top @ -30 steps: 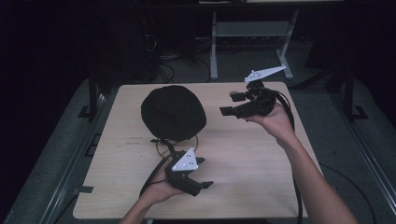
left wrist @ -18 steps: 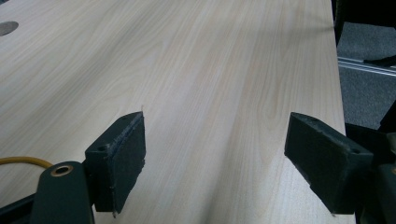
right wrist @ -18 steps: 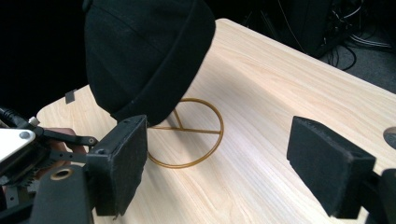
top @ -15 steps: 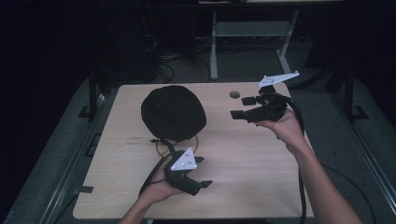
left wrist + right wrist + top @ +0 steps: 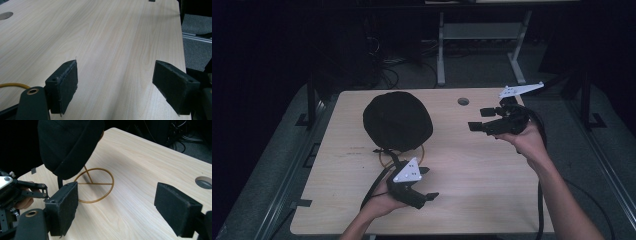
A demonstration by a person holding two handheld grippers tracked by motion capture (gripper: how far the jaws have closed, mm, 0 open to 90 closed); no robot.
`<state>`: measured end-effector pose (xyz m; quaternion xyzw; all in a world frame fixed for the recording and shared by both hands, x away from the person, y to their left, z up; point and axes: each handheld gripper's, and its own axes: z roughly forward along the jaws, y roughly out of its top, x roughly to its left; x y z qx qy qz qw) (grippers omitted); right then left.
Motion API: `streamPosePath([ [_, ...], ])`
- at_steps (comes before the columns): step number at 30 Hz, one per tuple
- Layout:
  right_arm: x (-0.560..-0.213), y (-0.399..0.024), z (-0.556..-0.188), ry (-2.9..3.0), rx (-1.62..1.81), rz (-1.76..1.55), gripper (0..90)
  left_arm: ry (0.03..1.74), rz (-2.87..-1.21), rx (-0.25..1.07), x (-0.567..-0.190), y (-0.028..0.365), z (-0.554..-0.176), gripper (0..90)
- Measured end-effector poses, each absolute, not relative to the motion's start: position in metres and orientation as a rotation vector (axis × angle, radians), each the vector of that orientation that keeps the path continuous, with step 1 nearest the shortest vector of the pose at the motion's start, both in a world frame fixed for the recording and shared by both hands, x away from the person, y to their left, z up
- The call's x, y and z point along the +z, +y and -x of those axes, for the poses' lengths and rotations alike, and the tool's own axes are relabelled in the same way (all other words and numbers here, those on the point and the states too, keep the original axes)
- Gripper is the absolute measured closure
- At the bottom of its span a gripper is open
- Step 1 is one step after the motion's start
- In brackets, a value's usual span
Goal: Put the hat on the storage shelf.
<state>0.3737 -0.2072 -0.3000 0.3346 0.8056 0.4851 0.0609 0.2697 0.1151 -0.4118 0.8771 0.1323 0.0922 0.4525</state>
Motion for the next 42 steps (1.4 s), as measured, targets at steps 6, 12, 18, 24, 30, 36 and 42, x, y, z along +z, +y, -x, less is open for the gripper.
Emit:
streamPosePath([
  [6,-0.303,-0.216,-0.372,2.431,1.463,-1.030,18.4,0.337,-2.158,0.228,-0.411,0.117,-0.270,20.2],
  [12,-0.308,-0.222,-0.370,2.431,1.453,-1.049,18.1,0.339,-2.156,0.228,-0.411,0.118,-0.271,20.2],
  [18,-0.315,-0.229,-0.368,2.425,1.445,-1.075,17.2,0.340,-2.161,0.223,-0.411,0.118,-0.271,20.0],
  [24,-0.321,-0.236,-0.366,2.420,1.440,-1.095,17.0,0.341,-2.163,0.220,-0.412,0.118,-0.271,20.0],
  [30,-0.326,-0.243,-0.363,2.422,1.429,-1.117,16.7,0.333,-2.171,0.219,-0.412,0.117,-0.271,20.0],
  [36,-0.330,-0.249,-0.361,2.418,1.426,-1.139,16.5,0.337,-2.169,0.220,-0.412,0.118,-0.271,20.0],
  [42,-0.334,-0.258,-0.357,2.408,1.424,-1.155,16.0,0.343,-2.167,0.220,-0.412,0.120,-0.272,20.0],
])
